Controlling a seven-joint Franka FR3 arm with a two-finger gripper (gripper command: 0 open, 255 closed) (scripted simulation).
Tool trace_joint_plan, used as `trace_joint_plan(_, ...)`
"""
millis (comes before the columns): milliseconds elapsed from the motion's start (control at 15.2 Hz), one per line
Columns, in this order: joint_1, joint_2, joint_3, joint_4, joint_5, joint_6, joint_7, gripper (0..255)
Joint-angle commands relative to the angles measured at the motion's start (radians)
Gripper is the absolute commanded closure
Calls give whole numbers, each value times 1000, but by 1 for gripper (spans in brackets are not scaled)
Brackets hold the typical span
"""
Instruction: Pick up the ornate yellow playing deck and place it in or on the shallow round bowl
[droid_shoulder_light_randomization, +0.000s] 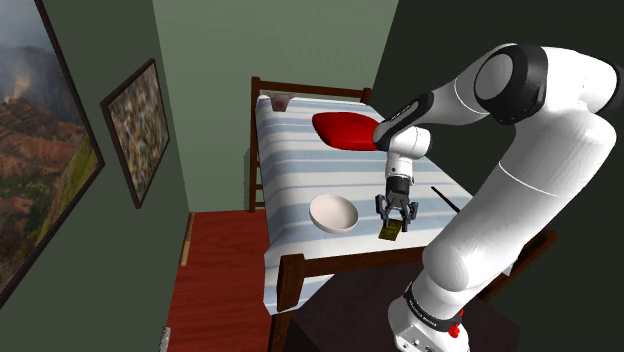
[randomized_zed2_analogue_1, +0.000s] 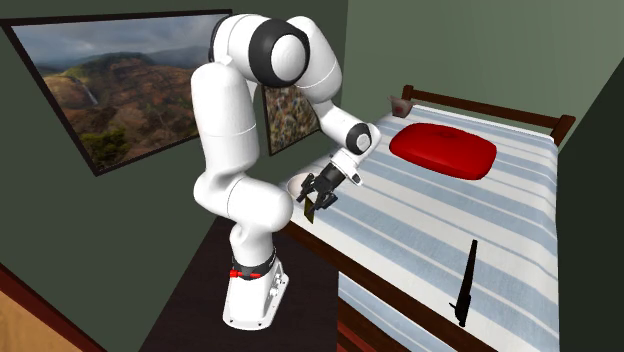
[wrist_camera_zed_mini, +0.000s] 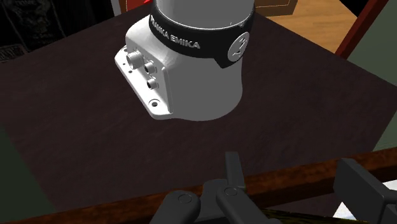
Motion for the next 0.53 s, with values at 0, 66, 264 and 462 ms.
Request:
trace_joint_plan(0, -1, -28, -1, 2, -9, -27, 12, 255)
trace_joint_plan(66, -1, -41, -1, 5, -13, -41, 18, 255)
trace_joint_plan(264, -2, -78, -1, 15, -22, -83, 35, 255)
trace_joint_plan(462, -4, -113, 0, 27, -29, -125, 51, 255)
